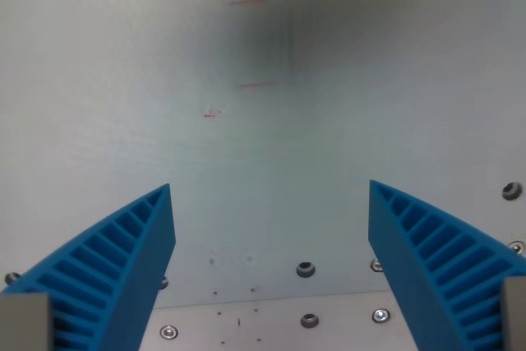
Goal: Move in gripper positive y
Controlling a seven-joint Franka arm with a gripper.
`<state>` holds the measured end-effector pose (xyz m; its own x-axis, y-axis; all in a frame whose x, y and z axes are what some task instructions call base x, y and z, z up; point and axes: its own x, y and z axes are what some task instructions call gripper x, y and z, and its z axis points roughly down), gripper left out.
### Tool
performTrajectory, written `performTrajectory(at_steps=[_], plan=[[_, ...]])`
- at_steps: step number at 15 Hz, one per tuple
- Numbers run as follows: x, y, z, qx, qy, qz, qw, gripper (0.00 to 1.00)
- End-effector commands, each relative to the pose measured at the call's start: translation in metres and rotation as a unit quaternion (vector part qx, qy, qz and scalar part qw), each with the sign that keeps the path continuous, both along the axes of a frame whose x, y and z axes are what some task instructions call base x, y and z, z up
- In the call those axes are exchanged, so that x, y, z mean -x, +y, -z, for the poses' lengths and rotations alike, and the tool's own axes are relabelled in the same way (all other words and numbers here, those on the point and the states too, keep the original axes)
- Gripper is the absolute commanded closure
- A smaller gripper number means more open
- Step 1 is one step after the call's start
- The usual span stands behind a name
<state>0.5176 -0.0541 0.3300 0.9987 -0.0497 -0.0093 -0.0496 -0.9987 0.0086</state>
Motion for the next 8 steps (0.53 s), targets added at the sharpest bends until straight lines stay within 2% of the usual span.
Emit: performTrajectory(at_steps=[1,8], plan=[[0.0,-0.014,-0.002,-0.001,-0.002,-0.007,1.0,0.0],[0.002,-0.049,-0.003,-0.001,-0.002,-0.007,1.0,0.0]])
